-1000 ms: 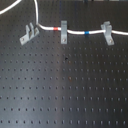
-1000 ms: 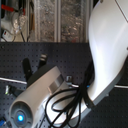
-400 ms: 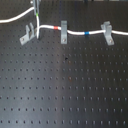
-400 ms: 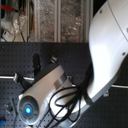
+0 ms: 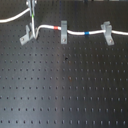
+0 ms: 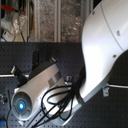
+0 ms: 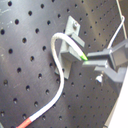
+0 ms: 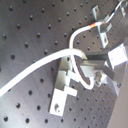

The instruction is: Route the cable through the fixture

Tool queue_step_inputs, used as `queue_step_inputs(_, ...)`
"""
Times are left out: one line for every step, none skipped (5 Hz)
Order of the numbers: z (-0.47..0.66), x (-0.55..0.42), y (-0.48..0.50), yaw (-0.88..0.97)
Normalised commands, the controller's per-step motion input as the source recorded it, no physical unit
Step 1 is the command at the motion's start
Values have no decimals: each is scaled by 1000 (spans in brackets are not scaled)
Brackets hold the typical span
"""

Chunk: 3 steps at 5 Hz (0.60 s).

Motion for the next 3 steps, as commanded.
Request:
queue_step_inputs(255,-26,143,20)
queue_step_inputs(0,-37,59,0)
queue_step_inputs(1,-104,97,31)
